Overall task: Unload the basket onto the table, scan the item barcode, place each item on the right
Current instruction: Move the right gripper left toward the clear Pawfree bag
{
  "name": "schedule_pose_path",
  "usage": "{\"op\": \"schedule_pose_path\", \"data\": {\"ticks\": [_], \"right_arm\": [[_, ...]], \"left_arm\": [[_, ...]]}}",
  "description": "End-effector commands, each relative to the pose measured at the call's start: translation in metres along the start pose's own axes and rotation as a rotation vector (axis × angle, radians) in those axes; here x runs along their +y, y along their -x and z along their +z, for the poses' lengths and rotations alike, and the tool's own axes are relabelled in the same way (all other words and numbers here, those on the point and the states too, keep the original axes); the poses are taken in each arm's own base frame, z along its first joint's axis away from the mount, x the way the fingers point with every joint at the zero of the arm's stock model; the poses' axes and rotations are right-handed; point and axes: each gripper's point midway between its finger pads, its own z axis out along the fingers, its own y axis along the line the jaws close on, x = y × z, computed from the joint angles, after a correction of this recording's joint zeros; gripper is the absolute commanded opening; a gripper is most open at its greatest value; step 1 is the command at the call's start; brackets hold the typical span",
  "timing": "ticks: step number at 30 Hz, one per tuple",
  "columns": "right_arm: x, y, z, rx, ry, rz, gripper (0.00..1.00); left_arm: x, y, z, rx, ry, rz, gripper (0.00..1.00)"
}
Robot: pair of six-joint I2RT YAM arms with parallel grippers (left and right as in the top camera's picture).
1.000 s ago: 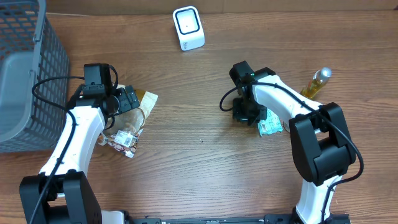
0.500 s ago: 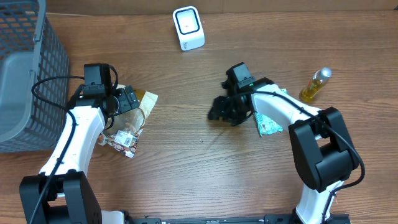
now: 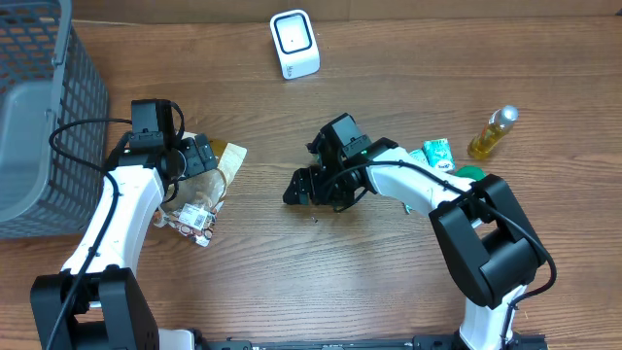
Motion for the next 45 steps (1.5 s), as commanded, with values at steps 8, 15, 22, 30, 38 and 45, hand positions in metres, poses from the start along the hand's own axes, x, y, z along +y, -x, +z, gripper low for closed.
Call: {"op": "schedule_pose_path", "data": {"ticks": [8,15,22,30,38,45], "right_arm": [[-0.031,-0.009,0.013,0.016,-0.103,0.007,0.85],[-0.04,-0.012,0.011,0.023,-0.146,0.018,0.87],[-0.041,-0.008,0.011,0.008,-0.153,0.011,0.9],[-0.041,-0.009,0.011,0.009,-0.155,0.012,0.95],[-0.043,-0.009,0.011,0.008,-0.163,0.016,0.94],[-0.041,-0.007,0.002,0.022,-0.099,0.064,0.94]], "left_arm": [[0.007,0.006,0.002,-0.022,0.039,0.017,1.0],[0.023,0.012,0.001,-0.052,0.13,0.017,0.99],[0.049,0.013,0.007,-0.038,0.287,0.19,0.29],[0.048,-0.01,0.058,0.093,0.252,0.278,0.04],[-0.007,-0.038,0.065,0.189,-0.093,0.271,0.17],[-0.035,-0.08,0.049,0.36,-0.261,0.243,0.09]]}}
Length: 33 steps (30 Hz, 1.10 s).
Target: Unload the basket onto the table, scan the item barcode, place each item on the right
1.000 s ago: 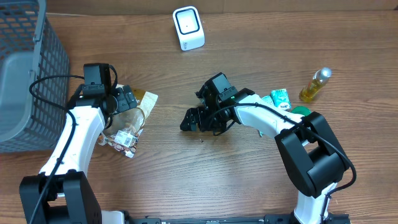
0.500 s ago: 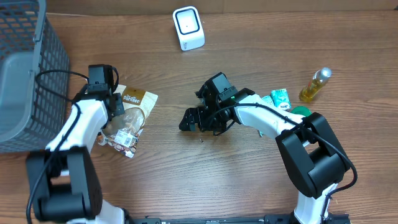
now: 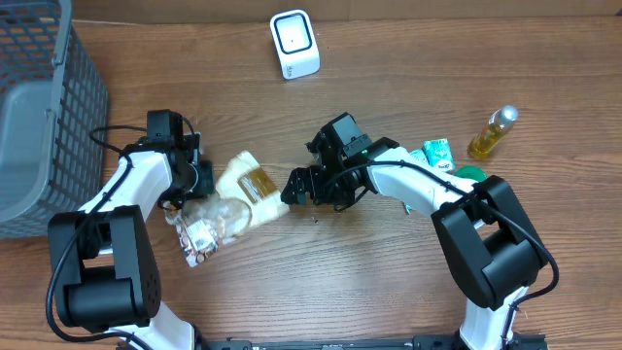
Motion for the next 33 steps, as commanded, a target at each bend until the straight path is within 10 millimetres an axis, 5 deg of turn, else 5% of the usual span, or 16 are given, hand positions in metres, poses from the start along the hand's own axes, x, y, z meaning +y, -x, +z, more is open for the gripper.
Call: {"op": "schedule_pose_path", "data": {"ticks": [1,8,15,22,29,33], "right_arm": [[-0.037,-0.009,0.004,0.032,-0.074,0.083,0.93],[-0.004,-0.03,-0.005,0.116,0.049,0.018,0.73],[0.046,-0.063,0.013,0.206,0.142,-0.083,0.04],[0.081,-0.079,0.034,0.2,0.163,-0.174,0.04],[0.068,-0.069,0.051,0.074,-0.04,-0.109,0.04],[0.079,-0.069,0.062,0.035,-0.042,-0.165,0.04]], "left_arm": [[-0.027,-0.008,-0.001,0.034,-0.121,0.023,0.09],[-0.032,-0.006,-0.001,0.028,-0.123,0.038,0.09],[-0.033,0.007,-0.001,-0.025,-0.126,0.045,0.1],[-0.031,0.012,-0.001,-0.047,-0.111,0.048,0.11],[-0.023,0.012,0.001,-0.049,-0.067,0.047,0.12],[-0.023,0.012,0.002,-0.049,-0.067,0.047,0.12]]}}
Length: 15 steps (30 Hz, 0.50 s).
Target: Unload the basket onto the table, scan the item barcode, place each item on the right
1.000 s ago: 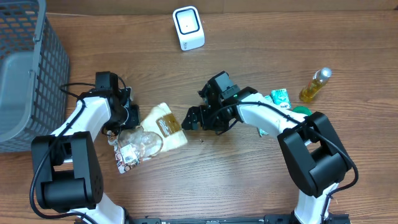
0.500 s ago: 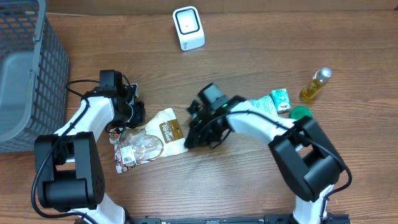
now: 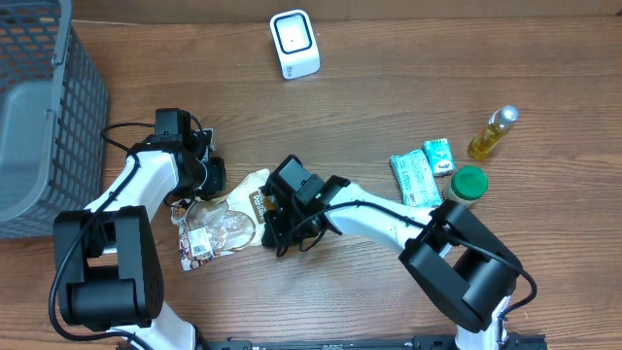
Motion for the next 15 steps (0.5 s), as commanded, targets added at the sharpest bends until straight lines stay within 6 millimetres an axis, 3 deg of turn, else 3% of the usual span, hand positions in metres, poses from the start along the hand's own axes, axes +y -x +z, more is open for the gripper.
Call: {"op": "schedule_pose_path", "data": {"ticks": [1,4,15], "right_arm": [[0.003,0.005,0.007,-0.06,-0.05,-0.014,0.04],[0.005,0.009,0.018,-0.097,-0.068,-0.048,0.04],[-0.028,0.025,0.023,-0.193,-0.242,-0.043,0.04]], "left_arm": [[0.001,0.001,0.001,-0.001,0.012,0.007,0.12],[0.001,0.0,0.001,0.001,0.012,0.006,0.13],[0.001,-0.01,0.001,0.041,0.009,-0.028,0.13]]}}
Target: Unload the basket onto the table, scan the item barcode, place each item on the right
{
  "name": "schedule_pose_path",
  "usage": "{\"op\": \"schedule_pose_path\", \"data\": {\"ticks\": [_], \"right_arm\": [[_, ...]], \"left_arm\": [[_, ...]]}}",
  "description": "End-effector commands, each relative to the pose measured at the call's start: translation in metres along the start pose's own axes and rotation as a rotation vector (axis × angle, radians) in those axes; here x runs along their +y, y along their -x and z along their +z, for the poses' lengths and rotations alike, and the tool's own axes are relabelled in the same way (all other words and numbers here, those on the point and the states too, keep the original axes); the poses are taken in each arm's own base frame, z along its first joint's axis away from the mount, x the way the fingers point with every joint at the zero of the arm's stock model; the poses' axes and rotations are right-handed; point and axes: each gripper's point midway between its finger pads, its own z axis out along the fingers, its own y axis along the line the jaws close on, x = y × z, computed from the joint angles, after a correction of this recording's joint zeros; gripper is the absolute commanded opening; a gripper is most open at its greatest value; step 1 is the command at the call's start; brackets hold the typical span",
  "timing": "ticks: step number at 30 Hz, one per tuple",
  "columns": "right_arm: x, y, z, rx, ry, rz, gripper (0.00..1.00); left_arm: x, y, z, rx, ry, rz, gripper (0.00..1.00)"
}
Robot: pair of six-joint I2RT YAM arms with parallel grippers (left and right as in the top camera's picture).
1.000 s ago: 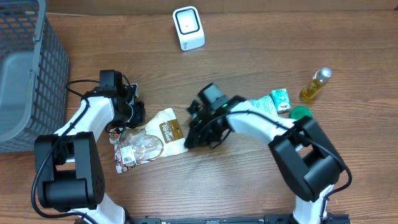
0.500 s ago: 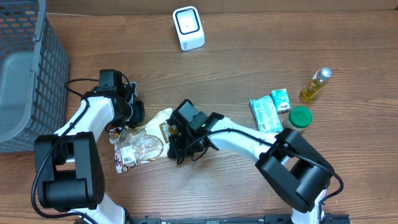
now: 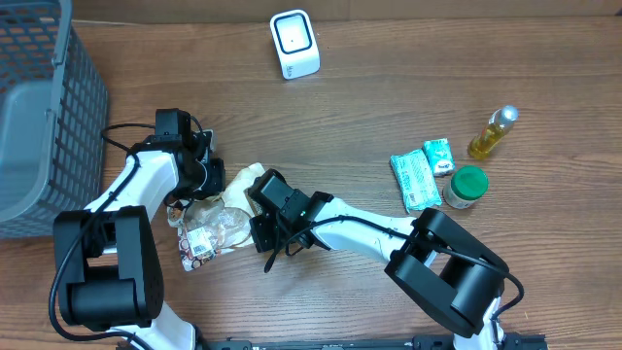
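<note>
The item, a clear snack bag [image 3: 216,226] with a white barcode label [image 3: 197,249] at its lower left, lies crumpled on the table at centre left. My left gripper [image 3: 215,181] is at the bag's upper edge and looks shut on it. From the right, my right gripper [image 3: 259,231] reaches to the bag's right edge with its fingers spread, open, and the bag's edge lies between them. The white barcode scanner [image 3: 294,44] stands at the far middle of the table, well away from the bag.
A grey mesh basket [image 3: 39,107] fills the far left corner. At the right stand two green packets [image 3: 415,181] [image 3: 438,156], a green-lidded jar [image 3: 467,185] and a yellow bottle [image 3: 493,132]. Both arms cross the middle of the wooden table [image 3: 389,292].
My right gripper has moved a little further left, onto the right edge of the bag. The left gripper and the bag have hardly shifted.
At first my left gripper was on the bag at the left and the right gripper waited at centre. Then the left held the bag raised toward the right gripper. Later the bag lay lower, with the right gripper beside it and now at its edge.
</note>
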Motion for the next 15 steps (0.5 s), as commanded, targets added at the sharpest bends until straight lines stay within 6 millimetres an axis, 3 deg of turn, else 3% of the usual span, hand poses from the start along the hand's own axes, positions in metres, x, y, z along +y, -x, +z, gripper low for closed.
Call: {"op": "schedule_pose_path", "data": {"ticks": [1,8,15], "right_arm": [[-0.028,0.007,0.007,-0.053,-0.127,0.016,0.04],[-0.055,0.03,-0.001,-0.149,-0.23,0.042,0.11],[-0.087,0.054,-0.014,-0.196,-0.249,0.12,0.11]], "left_arm": [[-0.002,-0.006,0.001,0.027,-0.006,-0.02,0.13],[-0.023,-0.029,0.002,0.119,-0.062,-0.002,0.11],[-0.045,-0.045,0.004,0.177,-0.064,0.064,0.13]]}}
